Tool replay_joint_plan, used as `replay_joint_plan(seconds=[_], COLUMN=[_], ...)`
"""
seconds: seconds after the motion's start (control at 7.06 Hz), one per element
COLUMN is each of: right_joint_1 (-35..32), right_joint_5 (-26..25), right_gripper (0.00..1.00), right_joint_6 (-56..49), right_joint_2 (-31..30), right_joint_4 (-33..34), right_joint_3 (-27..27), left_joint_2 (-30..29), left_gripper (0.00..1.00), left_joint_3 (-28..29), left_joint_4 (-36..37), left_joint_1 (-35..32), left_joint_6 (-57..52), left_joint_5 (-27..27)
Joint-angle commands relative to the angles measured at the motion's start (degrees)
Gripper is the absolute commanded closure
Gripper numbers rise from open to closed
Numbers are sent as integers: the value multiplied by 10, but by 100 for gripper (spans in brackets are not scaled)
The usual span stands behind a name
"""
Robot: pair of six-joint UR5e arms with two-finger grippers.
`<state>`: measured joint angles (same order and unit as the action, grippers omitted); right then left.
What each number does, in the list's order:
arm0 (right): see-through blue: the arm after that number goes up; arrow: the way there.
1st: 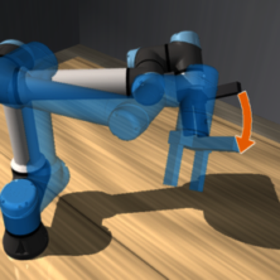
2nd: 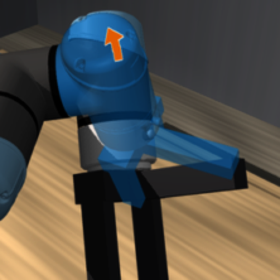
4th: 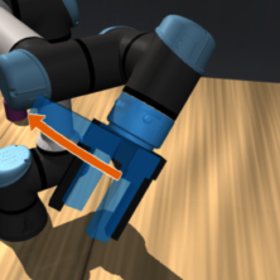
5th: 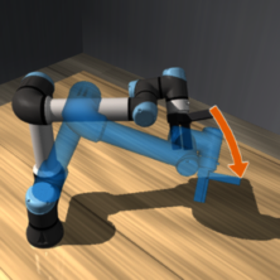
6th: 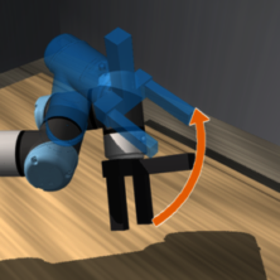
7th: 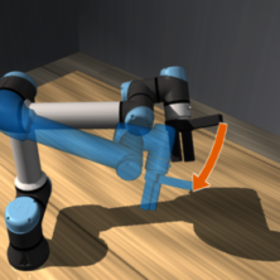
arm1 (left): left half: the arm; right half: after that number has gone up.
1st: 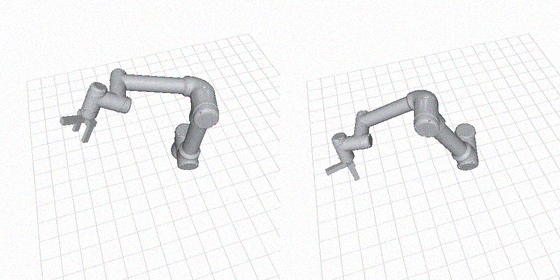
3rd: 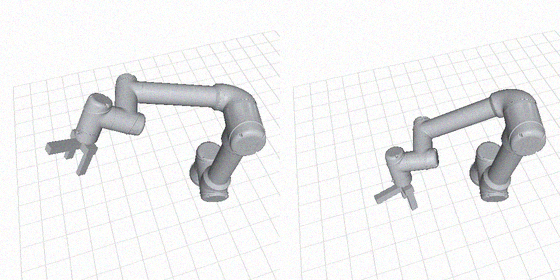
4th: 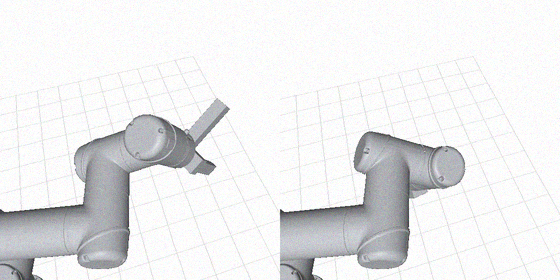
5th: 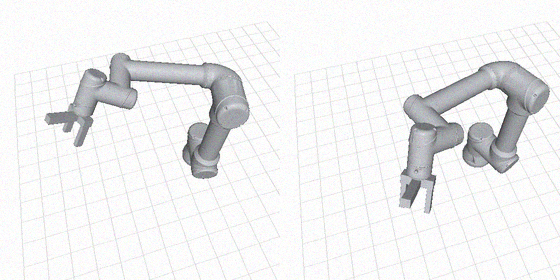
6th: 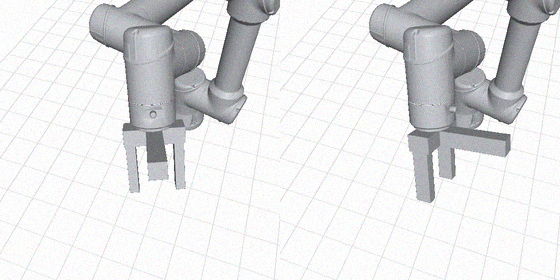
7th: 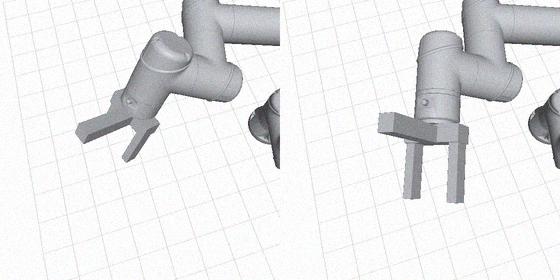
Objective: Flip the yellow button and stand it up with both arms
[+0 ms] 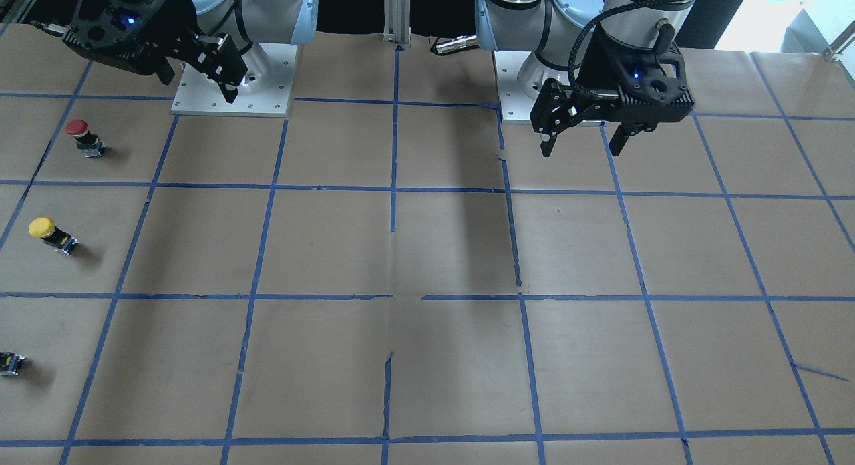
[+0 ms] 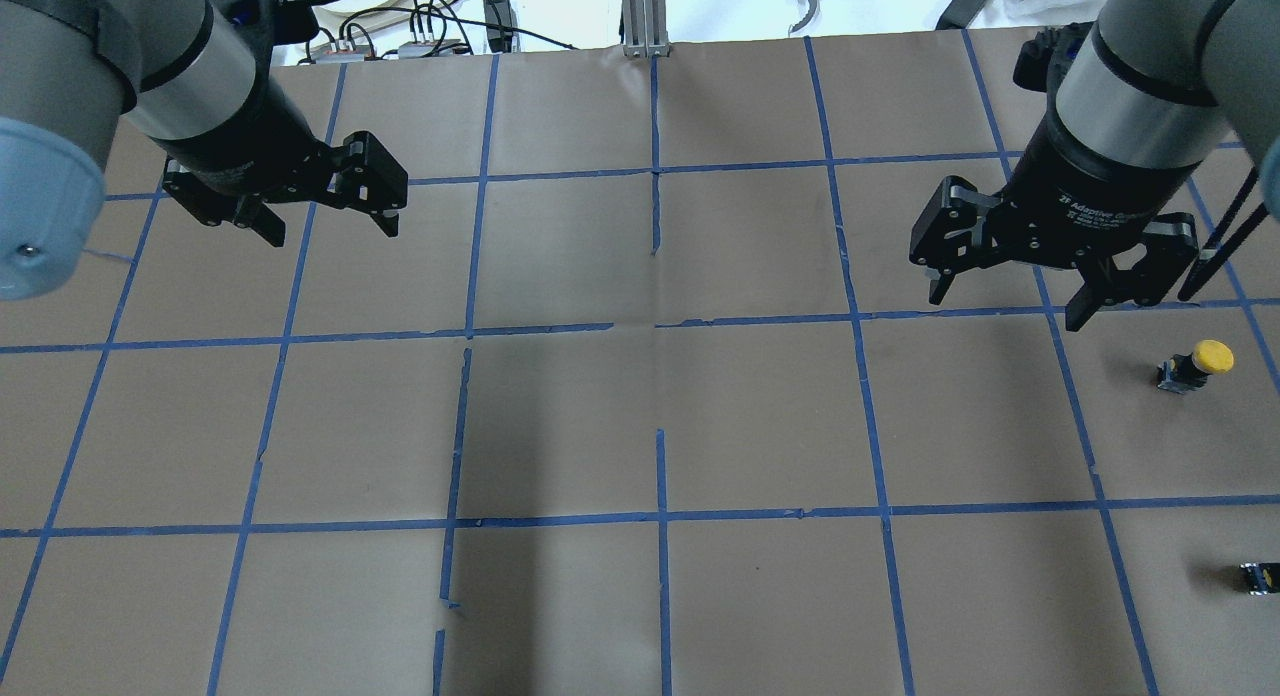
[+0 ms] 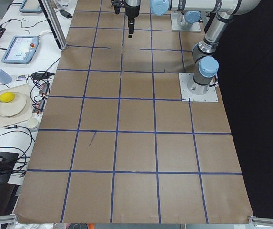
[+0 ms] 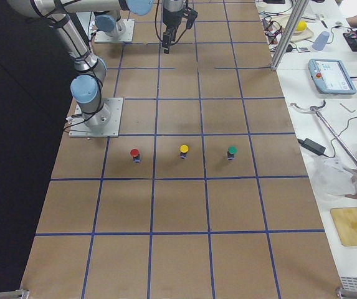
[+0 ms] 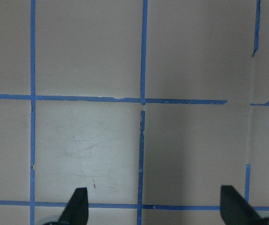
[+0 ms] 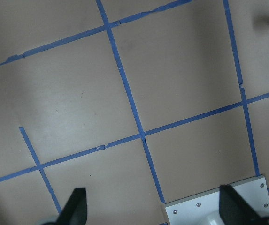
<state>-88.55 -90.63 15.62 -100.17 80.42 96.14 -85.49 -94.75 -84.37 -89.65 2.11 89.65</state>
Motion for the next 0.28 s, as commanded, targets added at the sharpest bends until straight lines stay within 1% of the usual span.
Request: replay_joint_plan(seconds=[0.0, 0.14], right_joint_1=[0, 0], right_joint_5=[-5, -3], right_gripper=[0, 0], right_joint_6=[-1, -1], right_joint_2=[1, 1], right_joint_4=[-1, 0], right_joint_3=[6, 6], left_joint_2=[1, 1], left_gripper=[0, 0], left_joint_3=[0, 0], left_joint_4=[0, 0], left_joint_1=[0, 0], left_joint_6=[0, -1], left_joint_5=[1, 1])
